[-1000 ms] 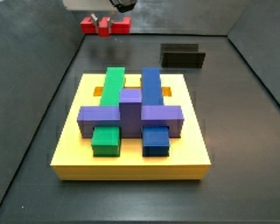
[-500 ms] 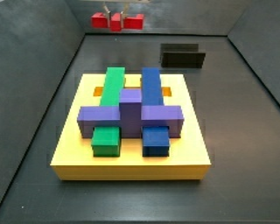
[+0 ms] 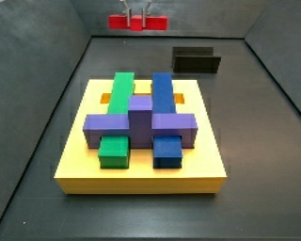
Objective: Pick up the red object. Move up. Place the red object on the fixture. Regrasp the red object. Move to above the board. Insert the red object.
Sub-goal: Place the red object on the fixture.
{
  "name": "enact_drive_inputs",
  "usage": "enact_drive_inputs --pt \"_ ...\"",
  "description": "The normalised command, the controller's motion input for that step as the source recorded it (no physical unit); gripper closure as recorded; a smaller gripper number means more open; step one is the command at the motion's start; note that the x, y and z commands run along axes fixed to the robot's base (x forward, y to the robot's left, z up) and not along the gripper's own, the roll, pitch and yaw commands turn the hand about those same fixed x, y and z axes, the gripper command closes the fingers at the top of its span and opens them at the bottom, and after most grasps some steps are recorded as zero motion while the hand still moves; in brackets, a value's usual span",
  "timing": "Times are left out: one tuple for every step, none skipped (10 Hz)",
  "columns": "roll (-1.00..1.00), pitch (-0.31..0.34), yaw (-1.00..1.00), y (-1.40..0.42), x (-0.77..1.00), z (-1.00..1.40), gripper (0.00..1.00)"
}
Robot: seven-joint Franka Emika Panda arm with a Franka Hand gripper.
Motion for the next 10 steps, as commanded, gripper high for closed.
enact_drive_inputs --pt "-0.6 0.034 -0.1 -0.16 1.0 0.23 1.0" --pt "-0.62 0.08 -0.09 -0.13 1.0 0.24 1.0" --pt "-0.66 0.066 -0.1 -0.11 1.0 0.21 1.0" --pt "-0.73 0.003 -0.13 -0.04 1.0 0.18 1.0" --pt "-0.75 0.003 -0.13 -0.03 1.0 0.16 1.0" --pt "-0.68 0.014 -0.07 -0.03 1.0 0.07 1.0" --pt "-0.61 0.069 -0.01 -0.04 1.0 0.05 1.0" --pt "-0.56 0.083 0.0 -0.04 1.0 0.0 1.0" --pt "-0.4 0.16 -0.01 -0.04 1.0 0.0 1.0" --pt "-0.36 0.174 -0.01 -0.04 1.0 0.0 1.0"
